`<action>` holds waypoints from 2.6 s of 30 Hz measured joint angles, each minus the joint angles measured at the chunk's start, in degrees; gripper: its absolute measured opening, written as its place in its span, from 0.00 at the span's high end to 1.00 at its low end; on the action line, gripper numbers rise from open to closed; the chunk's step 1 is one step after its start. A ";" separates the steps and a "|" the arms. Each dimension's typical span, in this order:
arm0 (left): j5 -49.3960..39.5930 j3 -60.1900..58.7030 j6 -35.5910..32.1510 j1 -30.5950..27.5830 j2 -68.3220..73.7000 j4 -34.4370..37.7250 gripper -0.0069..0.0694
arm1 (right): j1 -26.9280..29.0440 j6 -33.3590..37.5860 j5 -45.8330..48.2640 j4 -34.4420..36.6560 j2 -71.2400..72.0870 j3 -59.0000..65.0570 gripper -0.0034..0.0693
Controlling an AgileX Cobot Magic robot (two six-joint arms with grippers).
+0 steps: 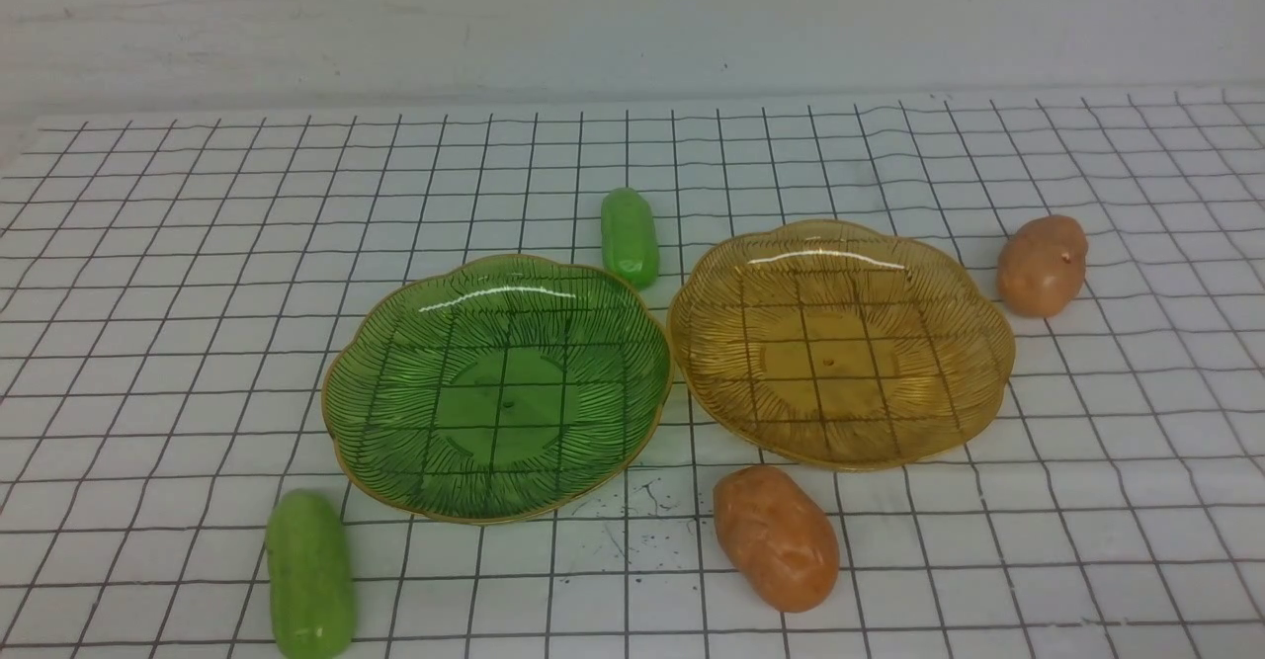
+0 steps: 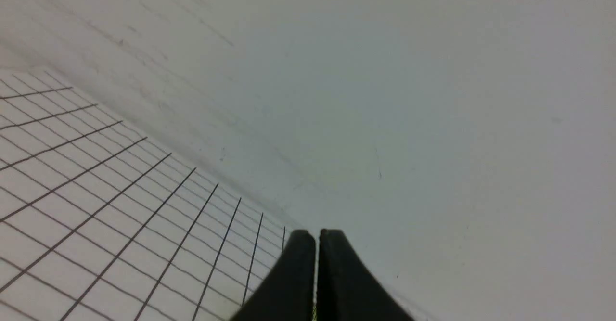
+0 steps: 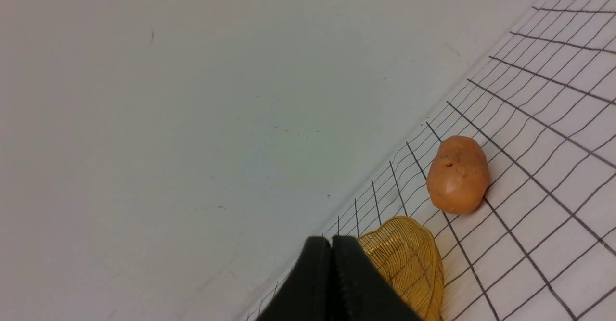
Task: Put different types of vegetables on the plate.
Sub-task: 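Put the green cucumber next to the left plate into that plate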
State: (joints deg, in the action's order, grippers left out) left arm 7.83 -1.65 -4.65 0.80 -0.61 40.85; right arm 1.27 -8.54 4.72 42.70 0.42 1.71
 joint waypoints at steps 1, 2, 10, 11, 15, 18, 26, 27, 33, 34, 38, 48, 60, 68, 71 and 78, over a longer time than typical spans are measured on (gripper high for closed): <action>-0.08 0.00 -0.36 0.00 0.00 0.93 0.92 | 0.00 0.00 -0.21 0.40 0.00 0.00 0.97; -0.01 0.00 -0.36 0.00 0.00 1.83 0.92 | 0.00 0.00 -0.40 0.67 0.00 0.00 0.97; -4.37 7.97 -1.53 0.00 0.00 5.12 0.92 | 0.00 0.26 -1.90 2.80 0.00 0.00 0.97; -7.82 11.61 -3.69 0.00 0.33 4.60 0.92 | 0.00 0.95 -2.20 2.94 0.00 0.00 0.97; -20.77 21.34 -11.23 0.00 6.85 3.35 0.92 | 0.00 5.92 -0.03 3.17 0.00 -0.76 0.97; -33.12 27.97 -14.46 0.00 17.79 0.07 0.92 | 0.00 10.86 3.63 3.14 0.00 -5.89 0.97; -58.70 39.29 -12.46 0.00 53.53 -18.81 0.92 | 0.00 24.87 26.21 2.35 -13.37 -26.17 0.97; -59.57 41.12 -12.46 0.00 58.47 -21.21 0.92 | 0.00 25.72 30.97 1.88 -17.06 -29.04 0.97; -61.21 47.51 -12.46 0.00 71.57 -25.45 0.92 | 0.00 27.38 59.61 -7.66 -36.93 -42.73 0.97; -60.76 47.91 -12.41 0.00 72.55 -25.45 0.92 | 0.00 28.22 61.34 -9.75 -39.26 -43.75 0.97; -58.43 48.37 -10.18 0.00 75.13 -26.28 0.92 | 0.00 29.46 64.03 -19.03 -48.11 -45.80 0.97; -56.31 48.37 -7.11 0.00 79.86 -27.47 0.67 | 0.00 31.07 62.16 -13.57 -53.09 -45.79 0.97; -49.11 48.54 -7.00 0.00 88.15 -23.84 0.02 | 0.00 34.13 62.25 -10.05 -53.09 -45.79 0.97; -48.42 48.54 -7.00 0.00 93.36 -23.66 0.09 | 0.00 34.13 62.61 -8.96 -53.09 -45.79 0.97; -48.63 48.54 -7.00 0.00 94.20 -23.66 0.21 | 0.00 34.13 63.11 -8.96 -53.09 -45.79 0.97; -51.63 49.37 -7.00 0.00 94.36 -23.65 0.42 | 0.00 34.19 63.22 -8.96 -53.09 -45.79 0.97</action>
State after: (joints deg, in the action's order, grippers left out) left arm -43.81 47.72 -11.66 0.80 93.75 17.21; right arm 1.27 25.65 67.94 33.74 -52.67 -44.08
